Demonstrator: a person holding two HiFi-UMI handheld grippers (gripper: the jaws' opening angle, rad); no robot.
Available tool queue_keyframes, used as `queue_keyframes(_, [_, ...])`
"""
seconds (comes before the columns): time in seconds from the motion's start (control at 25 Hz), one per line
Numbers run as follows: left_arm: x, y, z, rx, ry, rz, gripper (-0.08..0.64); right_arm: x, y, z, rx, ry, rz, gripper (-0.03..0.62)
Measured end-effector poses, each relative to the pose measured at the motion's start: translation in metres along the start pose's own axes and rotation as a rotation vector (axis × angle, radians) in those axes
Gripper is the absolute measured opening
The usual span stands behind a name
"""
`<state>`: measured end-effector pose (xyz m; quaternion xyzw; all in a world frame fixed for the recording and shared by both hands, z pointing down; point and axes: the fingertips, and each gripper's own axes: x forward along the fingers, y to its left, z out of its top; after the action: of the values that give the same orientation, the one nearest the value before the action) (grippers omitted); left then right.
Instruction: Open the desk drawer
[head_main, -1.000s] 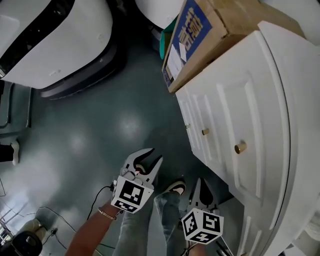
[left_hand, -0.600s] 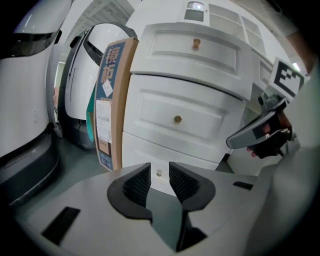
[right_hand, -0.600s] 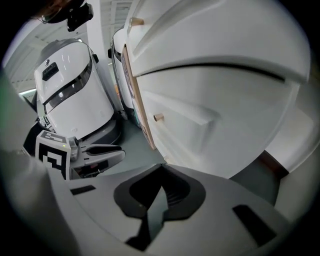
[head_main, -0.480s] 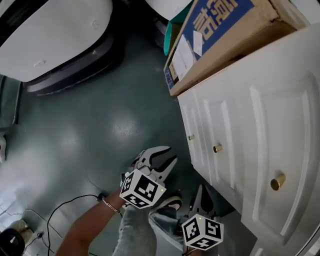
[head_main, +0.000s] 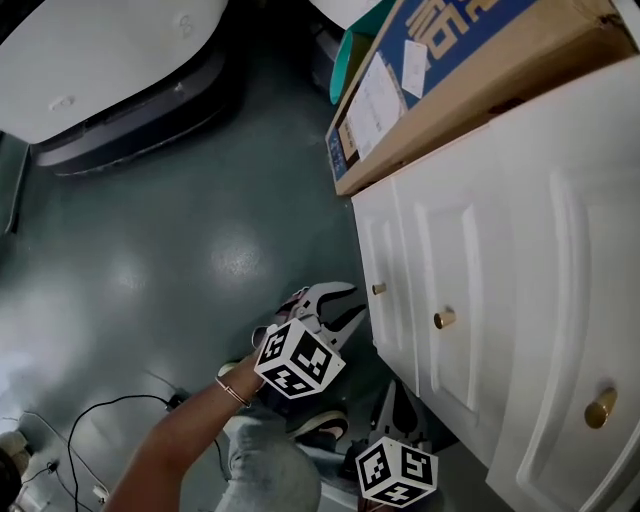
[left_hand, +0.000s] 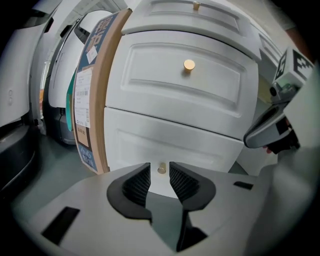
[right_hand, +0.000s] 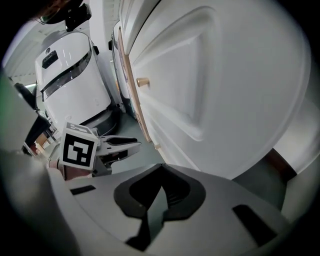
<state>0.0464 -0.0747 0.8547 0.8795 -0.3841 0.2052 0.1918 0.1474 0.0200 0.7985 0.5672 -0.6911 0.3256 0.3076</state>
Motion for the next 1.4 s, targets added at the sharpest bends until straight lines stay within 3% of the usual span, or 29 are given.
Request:
queue_keyframes(0.2, [0.026, -0.007, -0.007, 0.059, 0.003, -0.051, 0.132, 0.012, -0.006, -0.008, -0.007, 0.002, -0.004, 0.006])
queue_keyframes(0.56, [0.058, -0.008, -0.016, 0.167, 0.021, -0.050, 0.135, 0.013, 0.000, -0.011, 0.017, 0.012, 0.009, 0.006])
queue_keyframes(0.92, [0.074, -0.011, -0.023, 0.186, 0.054, -0.079, 0.123, 0.010, -0.006, -0.020, 0.007, 0.048, 0.007, 0.006])
queue_keyframes(1.16, [0.077, -0.008, -0.026, 0.133, 0.053, -0.071, 0.100, 0.006, -0.005, -0.020, -0.005, 0.063, 0.017, 0.006])
queue_keyframes(1.4, [0.078, -0.009, -0.028, 0.161, 0.069, -0.111, 0.087, 0.007, -0.001, -0.013, -0.012, 0.060, 0.032, 0.007])
